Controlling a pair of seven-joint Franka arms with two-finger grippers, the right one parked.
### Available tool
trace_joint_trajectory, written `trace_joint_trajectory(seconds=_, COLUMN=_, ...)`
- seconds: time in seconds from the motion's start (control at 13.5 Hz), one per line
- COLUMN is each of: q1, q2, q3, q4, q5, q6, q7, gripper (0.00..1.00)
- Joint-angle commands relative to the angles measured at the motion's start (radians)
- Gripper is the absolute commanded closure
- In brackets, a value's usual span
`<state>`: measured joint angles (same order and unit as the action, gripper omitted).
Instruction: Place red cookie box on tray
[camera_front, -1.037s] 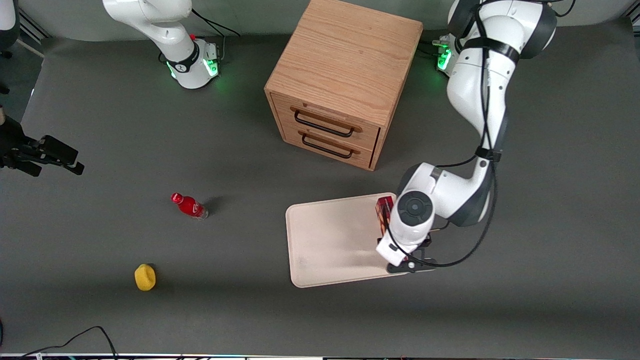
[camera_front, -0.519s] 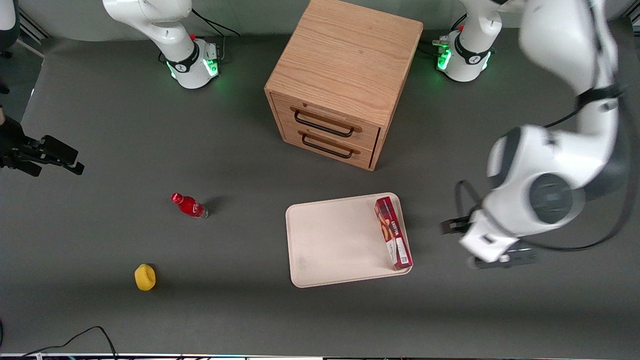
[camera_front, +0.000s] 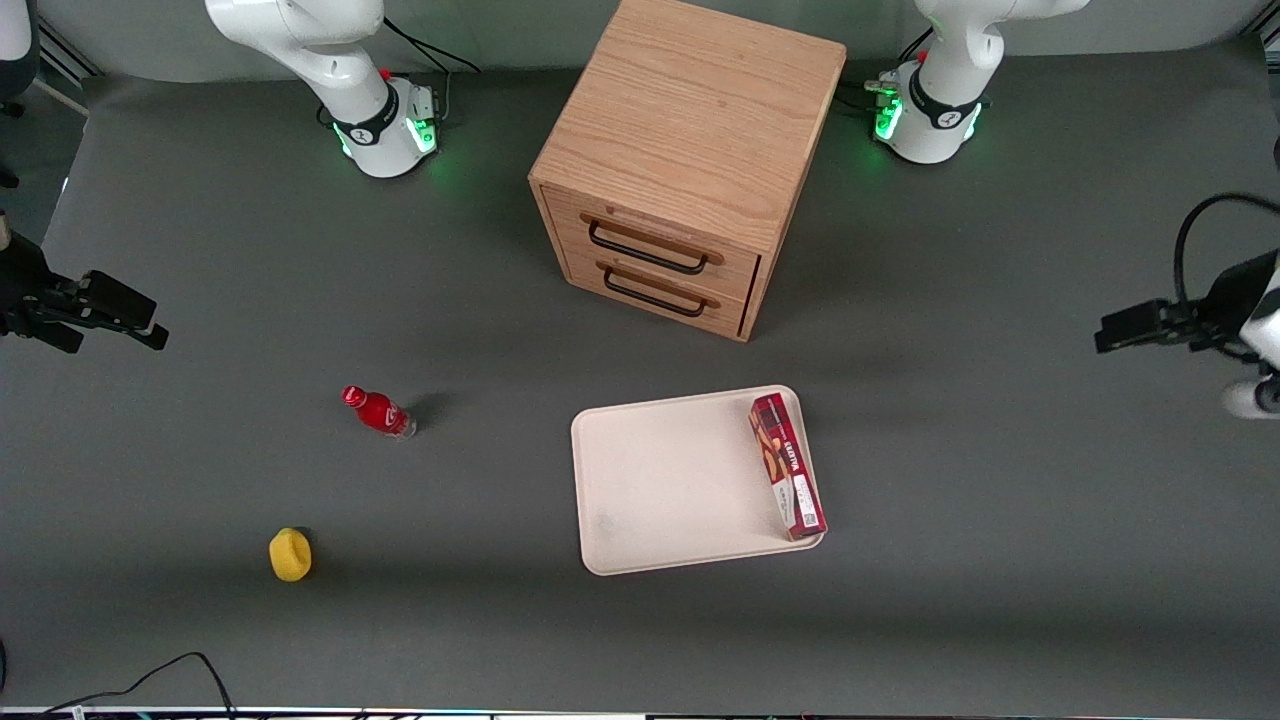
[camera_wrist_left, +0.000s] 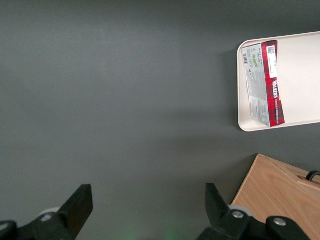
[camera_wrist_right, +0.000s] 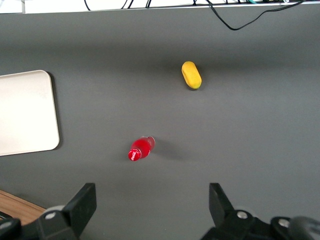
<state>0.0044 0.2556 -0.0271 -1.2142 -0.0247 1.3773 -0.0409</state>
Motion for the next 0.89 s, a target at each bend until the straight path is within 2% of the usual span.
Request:
trace_joint_trajectory(seconds=0.0, q1=-0.009, q2=-0.155, q3=0.036, q4=-0.17, q5=0.061, q6=0.052, q7=0.027, gripper=0.0)
trace_joint_trajectory(seconds=0.22, q1=-0.012, q2=-0.275, q3=0.038, q4=-0.411, q5=0.058, q6=0.271, q7=0.038, gripper=0.0)
trace_joint_trajectory(seconds=0.3, q1=-0.02, q2=-0.295, q3=0.035, q4=-0.444, q5=0.049, q6=0.293, q7=0.036, gripper=0.0)
trace_joint_trajectory(seconds=0.67, q1=-0.031, q2=-0.266, q3=0.024, q4=-0.366, q5=-0.018, q6=0.237, q7=0.039, gripper=0.0)
trace_joint_trajectory(seconds=0.81, q1=-0.038, q2=-0.26, q3=0.019, q4=-0.364, q5=-0.017, q6=0.227, q7=0.039, gripper=0.0)
